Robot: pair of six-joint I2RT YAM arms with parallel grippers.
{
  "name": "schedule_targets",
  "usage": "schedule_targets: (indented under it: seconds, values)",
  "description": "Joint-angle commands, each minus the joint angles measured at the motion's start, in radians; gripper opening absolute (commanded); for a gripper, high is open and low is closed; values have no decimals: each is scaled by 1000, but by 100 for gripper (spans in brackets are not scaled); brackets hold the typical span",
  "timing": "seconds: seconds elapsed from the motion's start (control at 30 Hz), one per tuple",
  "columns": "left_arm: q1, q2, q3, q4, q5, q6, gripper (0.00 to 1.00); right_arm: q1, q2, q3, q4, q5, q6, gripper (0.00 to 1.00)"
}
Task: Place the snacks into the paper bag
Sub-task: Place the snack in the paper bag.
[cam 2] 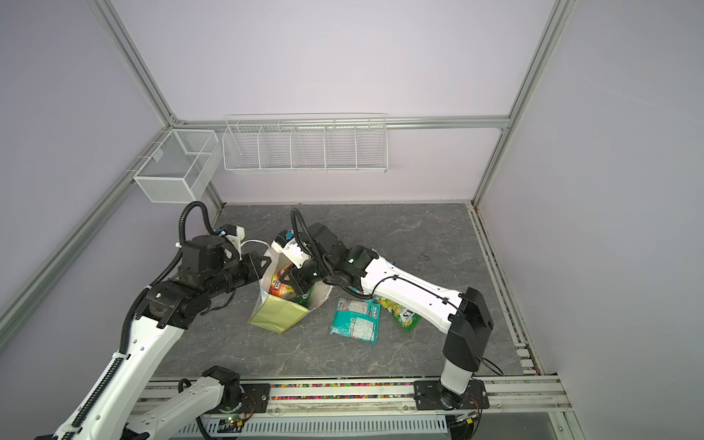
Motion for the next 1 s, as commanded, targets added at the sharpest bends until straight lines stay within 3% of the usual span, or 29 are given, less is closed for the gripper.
schedule_targets:
  seconds: [0.0,0.4,0.5,0.57,0.6,0.63,0.97]
  values:
    - [-3,-17,5,13,11,4,0,-4,12,6,58,-27,8,7]
    - [-4,-22,4,11,7,5,0,-6,37,7,68,-31,31,10]
    - [-3,-22,5,11,6,4,0,-9,38,12,63,-36,32,20]
    - [-4,-24,5,11,3,1,0,-8,31,10,71,-58,30,54]
    - [-4,-26,4,11,1,2,0,-8,25,8,72,-64,29,65]
    - [-4,-27,3,11,-1,1,0,-7,19,6,73,-63,28,69]
    - [-3,-35,6,8,-21,-4,0,-7,-78,-24,40,12,33,71]
